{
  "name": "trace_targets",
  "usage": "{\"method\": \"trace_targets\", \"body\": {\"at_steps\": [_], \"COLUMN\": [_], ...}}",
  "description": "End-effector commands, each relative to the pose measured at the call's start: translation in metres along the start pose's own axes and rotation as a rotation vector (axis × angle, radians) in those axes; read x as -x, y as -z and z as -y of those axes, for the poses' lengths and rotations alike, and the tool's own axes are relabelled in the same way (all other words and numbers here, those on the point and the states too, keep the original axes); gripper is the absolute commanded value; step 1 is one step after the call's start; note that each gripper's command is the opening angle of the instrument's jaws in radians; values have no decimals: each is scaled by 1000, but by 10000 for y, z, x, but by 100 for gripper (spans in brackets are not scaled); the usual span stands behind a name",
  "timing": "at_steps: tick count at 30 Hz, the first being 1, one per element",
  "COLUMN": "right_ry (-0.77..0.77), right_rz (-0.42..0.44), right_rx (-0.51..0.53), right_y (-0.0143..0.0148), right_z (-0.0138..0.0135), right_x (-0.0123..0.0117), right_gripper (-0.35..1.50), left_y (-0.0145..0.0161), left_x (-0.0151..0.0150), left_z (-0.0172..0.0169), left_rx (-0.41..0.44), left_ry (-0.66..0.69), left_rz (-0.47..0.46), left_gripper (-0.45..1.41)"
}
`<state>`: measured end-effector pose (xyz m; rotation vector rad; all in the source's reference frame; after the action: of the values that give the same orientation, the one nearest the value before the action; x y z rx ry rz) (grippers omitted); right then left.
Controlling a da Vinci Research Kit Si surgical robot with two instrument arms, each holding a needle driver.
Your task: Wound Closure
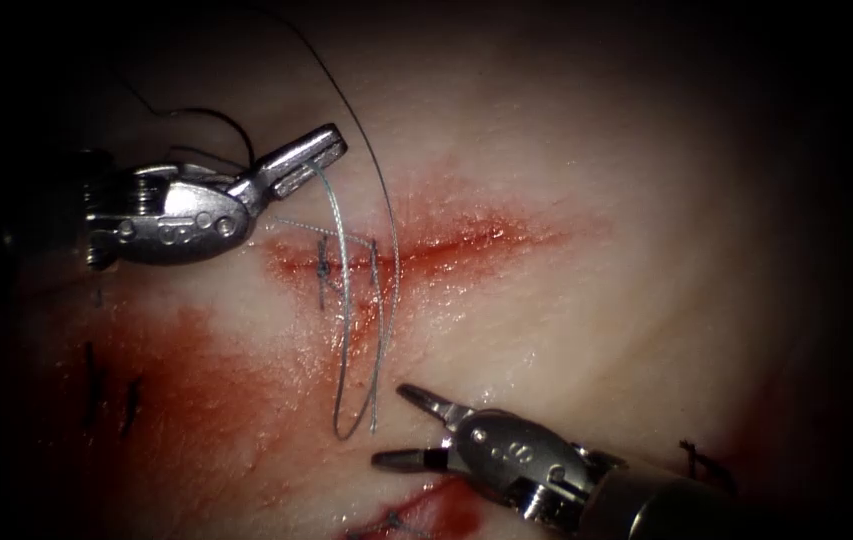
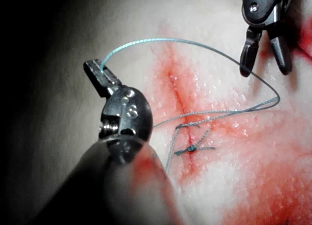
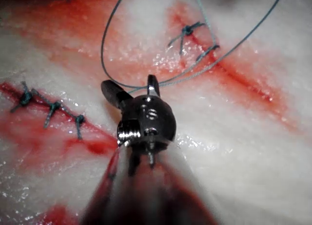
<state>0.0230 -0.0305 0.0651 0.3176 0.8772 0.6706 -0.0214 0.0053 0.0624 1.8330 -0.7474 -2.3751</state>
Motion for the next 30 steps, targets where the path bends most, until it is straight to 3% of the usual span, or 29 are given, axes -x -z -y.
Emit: {"method": "trace_targets", "body": {"at_steps": [1, 7, 18, 25, 30], "right_ry": [14, -3, -201, -318, -373], "right_rz": [-2, 8, 24, 15, 57], "right_rx": [-10, 15, 108, 181, 211], "right_y": [-9, 2, -28, -56, -86], "right_z": [-2, -26, -131, -171, -193], "right_x": [-4, -24, -69, -73, -63], "right_gripper": [148, 123, 114, 114, 113], "left_y": [-5, 4, 13, 13, 15], "left_x": [-3, -31, -37, -40, -43], "left_z": [-3, -37, -98, -114, -115], "left_rx": [19, 126, 197, 192, 197], "left_ry": [-5, -19, -4, -6, -9], "left_rz": [-12, -41, -28, 15, 40], "left_gripper": [-45, -45, -45, -45, -45]}}
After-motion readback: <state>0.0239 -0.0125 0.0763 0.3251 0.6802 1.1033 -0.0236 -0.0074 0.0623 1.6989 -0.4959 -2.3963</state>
